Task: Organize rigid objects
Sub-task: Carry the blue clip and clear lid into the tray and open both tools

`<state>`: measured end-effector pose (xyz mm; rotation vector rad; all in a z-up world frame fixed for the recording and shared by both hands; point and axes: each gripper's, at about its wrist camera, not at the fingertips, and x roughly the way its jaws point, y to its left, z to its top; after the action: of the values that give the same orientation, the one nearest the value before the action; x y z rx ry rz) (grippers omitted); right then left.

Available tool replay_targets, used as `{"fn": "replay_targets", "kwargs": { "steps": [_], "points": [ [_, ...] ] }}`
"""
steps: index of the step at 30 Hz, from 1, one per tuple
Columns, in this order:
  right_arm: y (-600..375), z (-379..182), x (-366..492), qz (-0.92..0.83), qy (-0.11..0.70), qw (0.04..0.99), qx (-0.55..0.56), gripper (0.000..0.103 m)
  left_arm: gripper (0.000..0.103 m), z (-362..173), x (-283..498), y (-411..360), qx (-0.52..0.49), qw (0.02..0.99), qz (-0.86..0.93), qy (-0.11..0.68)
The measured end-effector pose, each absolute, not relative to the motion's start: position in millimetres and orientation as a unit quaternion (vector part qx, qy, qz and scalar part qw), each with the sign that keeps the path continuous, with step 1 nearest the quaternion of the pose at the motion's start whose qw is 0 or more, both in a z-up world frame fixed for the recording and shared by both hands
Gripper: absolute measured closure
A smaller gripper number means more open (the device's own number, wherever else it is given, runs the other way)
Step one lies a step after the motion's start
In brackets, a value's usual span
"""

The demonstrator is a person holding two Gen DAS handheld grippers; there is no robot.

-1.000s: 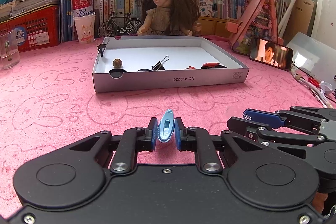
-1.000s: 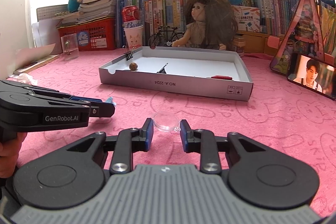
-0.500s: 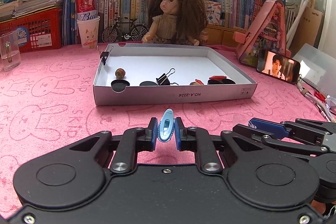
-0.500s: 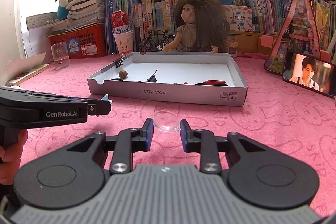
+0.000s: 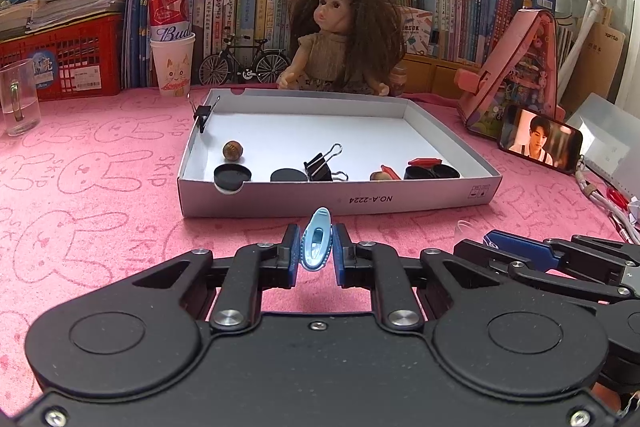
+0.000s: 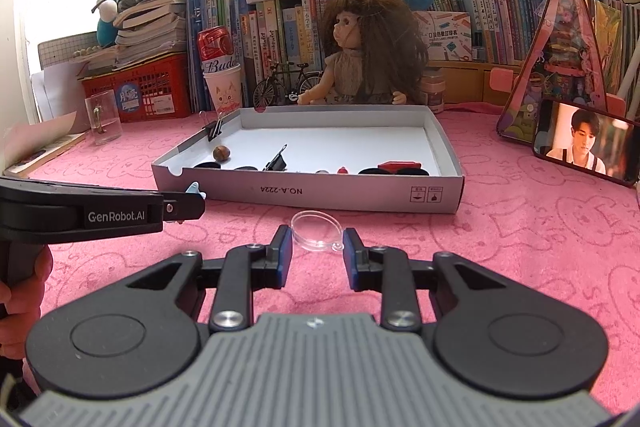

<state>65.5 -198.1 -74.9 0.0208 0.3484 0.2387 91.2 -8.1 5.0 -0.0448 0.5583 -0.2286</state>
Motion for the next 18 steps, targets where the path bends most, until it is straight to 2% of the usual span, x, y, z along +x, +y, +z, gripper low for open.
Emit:
{"fn": "replay_targets", "kwargs": {
  "steps": [18],
  "points": [
    [-202,-67,87,0.107,0.165,0.980,0.033,0.071,0.087,12,117,-17,-0.026,0.957,-0.106,0.270]
  ]
}}
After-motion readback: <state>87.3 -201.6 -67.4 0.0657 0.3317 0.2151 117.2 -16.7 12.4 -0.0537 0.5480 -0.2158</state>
